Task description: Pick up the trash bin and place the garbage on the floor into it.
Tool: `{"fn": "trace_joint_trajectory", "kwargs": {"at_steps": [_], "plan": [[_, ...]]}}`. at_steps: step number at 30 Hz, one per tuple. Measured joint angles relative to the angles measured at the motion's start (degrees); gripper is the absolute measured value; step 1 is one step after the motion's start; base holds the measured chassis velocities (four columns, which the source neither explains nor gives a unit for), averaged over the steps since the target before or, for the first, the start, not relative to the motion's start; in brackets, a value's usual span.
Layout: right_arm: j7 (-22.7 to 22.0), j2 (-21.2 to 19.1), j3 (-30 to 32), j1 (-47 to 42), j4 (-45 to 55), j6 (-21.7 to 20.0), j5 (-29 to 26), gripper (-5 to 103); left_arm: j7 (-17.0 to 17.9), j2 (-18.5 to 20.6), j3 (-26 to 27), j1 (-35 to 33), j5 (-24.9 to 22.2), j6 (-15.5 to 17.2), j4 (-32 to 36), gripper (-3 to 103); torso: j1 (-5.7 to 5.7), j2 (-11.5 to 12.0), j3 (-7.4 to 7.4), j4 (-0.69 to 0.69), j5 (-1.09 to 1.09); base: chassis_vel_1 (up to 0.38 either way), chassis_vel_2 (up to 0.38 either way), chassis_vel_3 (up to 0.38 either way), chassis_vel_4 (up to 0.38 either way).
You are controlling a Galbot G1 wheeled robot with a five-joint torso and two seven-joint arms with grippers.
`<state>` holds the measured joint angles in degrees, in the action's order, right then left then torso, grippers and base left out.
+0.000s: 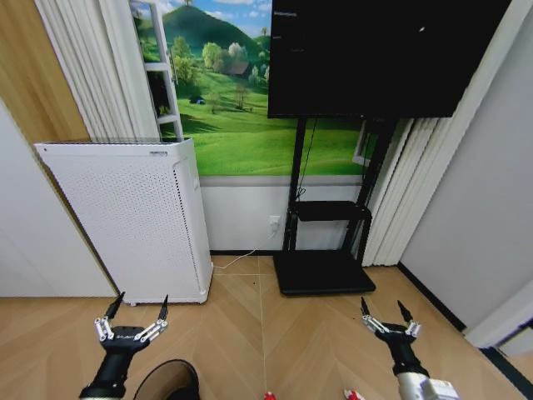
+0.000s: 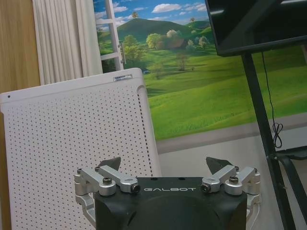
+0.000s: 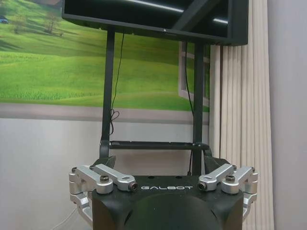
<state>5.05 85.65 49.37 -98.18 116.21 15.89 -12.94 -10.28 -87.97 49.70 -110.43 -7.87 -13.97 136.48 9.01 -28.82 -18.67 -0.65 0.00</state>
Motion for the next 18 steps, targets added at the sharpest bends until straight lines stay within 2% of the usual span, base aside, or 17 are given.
{"fn": "trace_joint_trajectory", "kwargs": {"at_steps": [8, 18], "plan": [[2.19, 1.66, -1.01, -1.11, -0.88, 1.24, 1.9, 100, -0.17, -0.17, -0.32, 0.07, 0.36, -0.2, -0.11, 99, -0.76, 1.98, 1.23, 0.0, 0.0, 0.0, 0.0, 0.0, 0.0], [2.34, 1.43, -0.87, -1.03, -0.92, 1.44, 1.86, 100, -0.34, -0.16, -0.76, -0.01, 0.95, -0.43, -0.04, 99, -1.56, 4.32, 2.76, 0.0, 0.0, 0.0, 0.0, 0.0, 0.0]]}}
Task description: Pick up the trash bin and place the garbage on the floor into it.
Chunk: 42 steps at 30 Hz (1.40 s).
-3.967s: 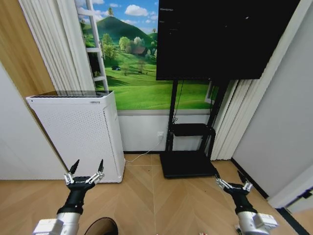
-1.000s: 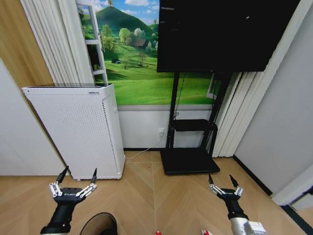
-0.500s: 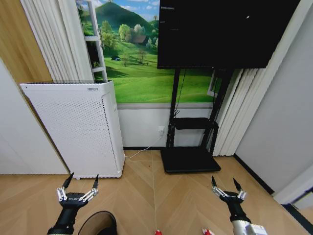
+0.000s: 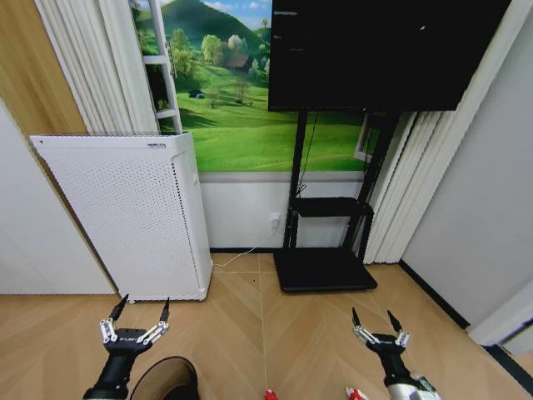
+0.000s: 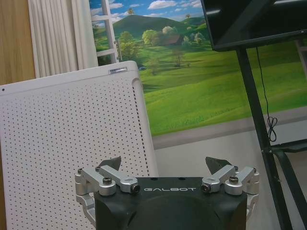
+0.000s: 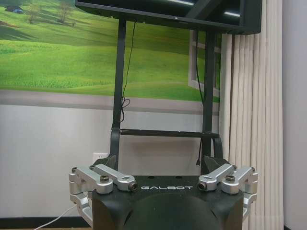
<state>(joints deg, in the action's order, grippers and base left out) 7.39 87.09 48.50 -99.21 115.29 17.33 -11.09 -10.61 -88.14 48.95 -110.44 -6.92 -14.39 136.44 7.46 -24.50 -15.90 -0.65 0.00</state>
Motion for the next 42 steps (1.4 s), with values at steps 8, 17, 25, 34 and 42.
{"fn": "trace_joint_trajectory", "kwargs": {"at_steps": [8, 17, 25, 34, 42], "plan": [[-0.06, -0.07, -0.12, -0.03, 0.36, -0.15, -0.04, 100, -0.39, -0.06, -0.19, -0.09, 0.12, -0.42, 0.23, 99, -0.5, 1.68, 1.19, 0.0, 0.0, 0.0, 0.0, 0.0, 0.0], [0.06, -0.1, 0.03, 0.05, 0.28, -0.3, -0.26, 100, -0.81, -0.14, -0.05, 0.02, 0.12, -0.75, 0.22, 99, -1.21, 3.84, 2.64, 0.0, 0.0, 0.0, 0.0, 0.0, 0.0], [0.12, -0.47, 0.0, 0.28, -0.16, -0.3, -0.27, 100, -0.81, -0.5, 0.0, 0.03, 0.25, -1.17, -0.29, 99, -1.84, 5.92, 4.09, 0.0, 0.0, 0.0, 0.0, 0.0, 0.0], [0.86, -1.12, -0.79, 0.4, 0.08, -0.3, 0.46, 100, -0.53, -0.41, 0.03, 0.26, 0.26, -1.15, -0.37, 98, -2.41, 7.79, 5.39, 0.0, 0.0, 0.0, 0.0, 0.0, 0.0], [0.88, -1.1, -0.62, 0.24, 0.05, -0.28, 0.46, 100, -0.42, -0.35, 0.03, 0.53, 0.39, -0.93, -0.29, 98, -2.78, 9.14, 6.36, 0.0, 0.0, 0.0, 0.0, 0.0, 0.0]]}}
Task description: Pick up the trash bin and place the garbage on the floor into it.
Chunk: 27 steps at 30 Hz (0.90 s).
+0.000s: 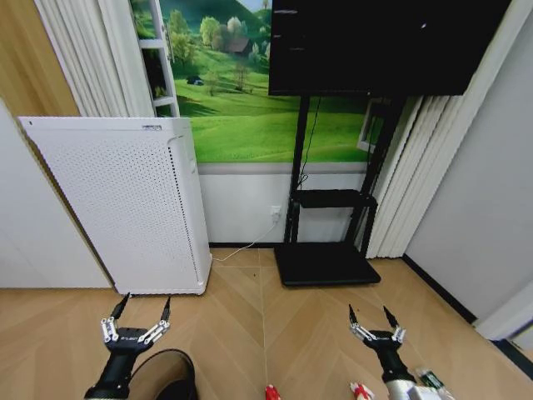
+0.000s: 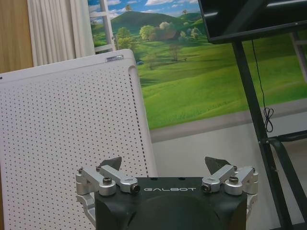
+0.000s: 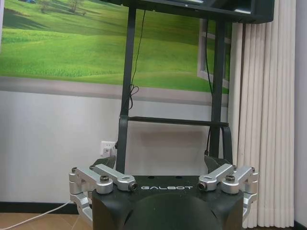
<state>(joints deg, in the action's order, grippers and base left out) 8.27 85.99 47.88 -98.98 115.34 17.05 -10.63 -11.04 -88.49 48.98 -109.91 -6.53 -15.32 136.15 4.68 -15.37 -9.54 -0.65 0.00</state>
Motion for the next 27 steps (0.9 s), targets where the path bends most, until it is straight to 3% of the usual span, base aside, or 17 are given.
{"fn": "trace_joint_trajectory", "kwargs": {"at_steps": [27], "plan": [[0.42, 0.14, 0.13, -0.17, -0.05, 0.21, -0.17, 100, -0.28, -0.08, -0.28, -0.21, 0.37, -0.21, -0.31, 98, -1.44, 6.75, 5.3, 0.0, 0.0, 0.0, 0.0, 0.0, 0.0]]}}
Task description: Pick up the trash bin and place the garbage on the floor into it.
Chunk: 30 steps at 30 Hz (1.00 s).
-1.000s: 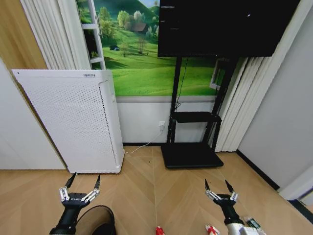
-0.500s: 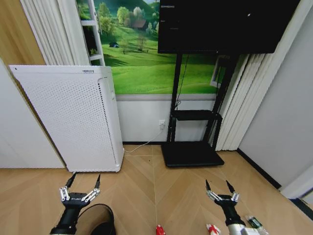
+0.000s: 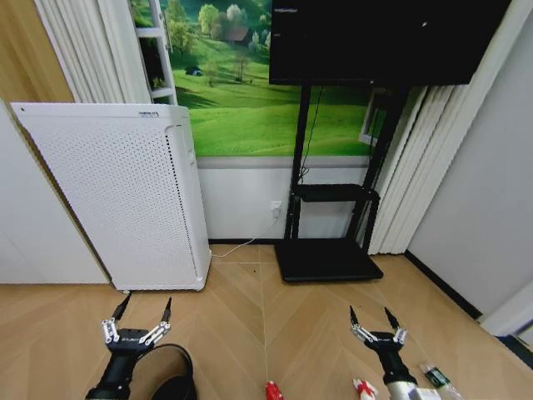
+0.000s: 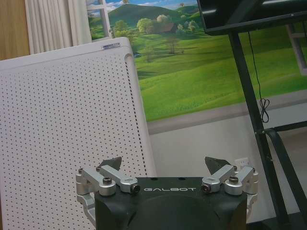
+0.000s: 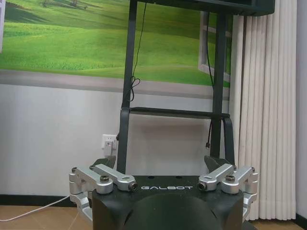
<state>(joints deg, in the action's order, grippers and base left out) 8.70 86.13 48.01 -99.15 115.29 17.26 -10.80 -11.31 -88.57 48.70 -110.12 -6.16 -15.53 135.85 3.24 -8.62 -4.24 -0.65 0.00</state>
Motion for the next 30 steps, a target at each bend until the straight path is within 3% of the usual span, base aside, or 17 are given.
{"fn": "trace_joint_trajectory", "kwargs": {"at_steps": [9, 21, 30], "plan": [[-0.04, -0.15, 0.0, 0.01, -0.03, -0.21, -0.18, 100, -0.21, 0.16, -0.19, 0.02, 0.31, -0.01, -0.11, 94, -0.29, 1.95, 1.66, 0.0, 0.0, 0.0, 0.0, 0.0, 0.0], [-0.09, 0.01, -0.01, 0.18, -0.49, -0.25, -0.21, 100, -0.22, -0.01, 0.05, 0.16, 0.32, -0.45, -0.79, 98, -0.49, 4.76, 4.25, 0.0, 0.0, 0.0, 0.0, 0.0, 0.0], [-0.06, -0.1, 0.03, 0.18, -0.75, -0.26, -0.19, 100, 0.0, -0.13, 0.19, 0.03, 0.2, -0.72, -1.19, 98, -0.79, 5.64, 4.26, 0.0, 0.0, 0.0, 0.0, 0.0, 0.0]]}}
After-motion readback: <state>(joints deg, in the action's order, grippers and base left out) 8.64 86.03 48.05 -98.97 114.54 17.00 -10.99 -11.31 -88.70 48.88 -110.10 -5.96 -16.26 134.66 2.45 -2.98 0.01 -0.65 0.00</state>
